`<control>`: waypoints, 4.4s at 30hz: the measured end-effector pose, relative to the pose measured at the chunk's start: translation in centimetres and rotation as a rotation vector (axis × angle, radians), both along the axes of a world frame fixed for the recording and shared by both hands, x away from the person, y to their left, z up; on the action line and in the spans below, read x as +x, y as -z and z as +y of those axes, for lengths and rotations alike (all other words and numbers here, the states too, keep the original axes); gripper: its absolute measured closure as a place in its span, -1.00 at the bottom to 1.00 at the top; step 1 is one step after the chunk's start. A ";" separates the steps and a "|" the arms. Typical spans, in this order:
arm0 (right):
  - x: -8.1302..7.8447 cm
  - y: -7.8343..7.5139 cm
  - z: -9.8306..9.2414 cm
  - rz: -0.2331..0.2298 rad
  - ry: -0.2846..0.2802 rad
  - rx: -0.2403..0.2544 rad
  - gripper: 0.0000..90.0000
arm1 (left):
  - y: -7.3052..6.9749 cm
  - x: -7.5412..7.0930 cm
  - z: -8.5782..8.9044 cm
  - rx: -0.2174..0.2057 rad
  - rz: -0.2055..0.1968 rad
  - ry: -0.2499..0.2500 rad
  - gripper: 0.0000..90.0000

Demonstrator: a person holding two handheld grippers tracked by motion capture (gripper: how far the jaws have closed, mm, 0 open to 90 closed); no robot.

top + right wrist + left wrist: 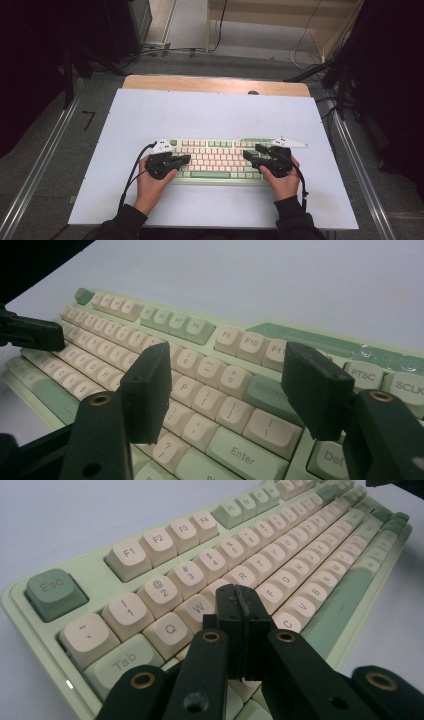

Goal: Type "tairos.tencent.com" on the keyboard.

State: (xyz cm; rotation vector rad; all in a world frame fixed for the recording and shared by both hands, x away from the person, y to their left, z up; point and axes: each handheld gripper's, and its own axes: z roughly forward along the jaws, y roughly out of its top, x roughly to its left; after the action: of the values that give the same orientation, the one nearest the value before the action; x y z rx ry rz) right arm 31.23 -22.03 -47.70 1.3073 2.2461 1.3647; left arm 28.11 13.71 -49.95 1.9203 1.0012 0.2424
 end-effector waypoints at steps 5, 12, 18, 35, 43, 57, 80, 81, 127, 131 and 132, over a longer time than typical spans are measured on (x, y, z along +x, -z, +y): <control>0.0 0.1 0.0 0.000 0.002 -0.008 -0.22 | -0.2 0.2 -0.4 0.009 -0.003 0.010 1.00; -0.2 -0.2 -0.3 -0.006 0.009 0.000 -0.22 | -2.0 -1.2 1.4 -0.150 -0.066 -0.023 0.36; -0.9 -0.6 -0.3 -0.023 0.007 0.004 -0.23 | -1.8 -2.1 2.8 -0.211 -0.047 -0.055 0.17; -0.9 -0.5 -0.3 -0.018 0.004 -0.007 -0.23 | -1.5 -2.3 3.3 -0.183 -0.037 -0.080 0.02; -1.3 -0.2 0.9 -0.006 -0.050 -0.017 0.40 | -1.4 -2.4 3.4 -0.182 -0.035 -0.086 0.02; -2.1 0.2 3.5 0.015 -0.187 -0.067 0.95 | -1.3 -2.4 3.4 -0.178 -0.032 -0.088 0.02; -1.9 1.1 4.0 0.058 -0.211 -0.119 0.95 | -1.3 -2.4 3.2 -0.176 -0.031 -0.082 0.02; -2.0 0.8 3.8 0.048 -0.209 -0.105 0.95 | -1.3 -2.4 3.2 -0.176 -0.032 -0.082 0.02; -0.9 0.0 1.5 0.013 -0.049 0.032 -0.20 | -1.4 0.7 -2.3 -0.059 -0.037 0.043 1.00; -0.8 0.1 1.6 0.013 -0.055 0.029 -0.19 | -1.4 1.5 -3.1 -0.042 -0.031 0.044 1.00; -0.8 0.1 1.6 0.013 -0.056 0.028 -0.19 | -1.3 1.7 -3.3 -0.036 -0.022 0.050 1.00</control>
State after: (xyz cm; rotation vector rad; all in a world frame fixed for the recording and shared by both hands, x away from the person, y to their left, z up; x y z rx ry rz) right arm 30.41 -20.42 -47.75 1.2745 2.2971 1.4155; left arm 29.80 10.40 -48.62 1.9033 0.9358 0.2147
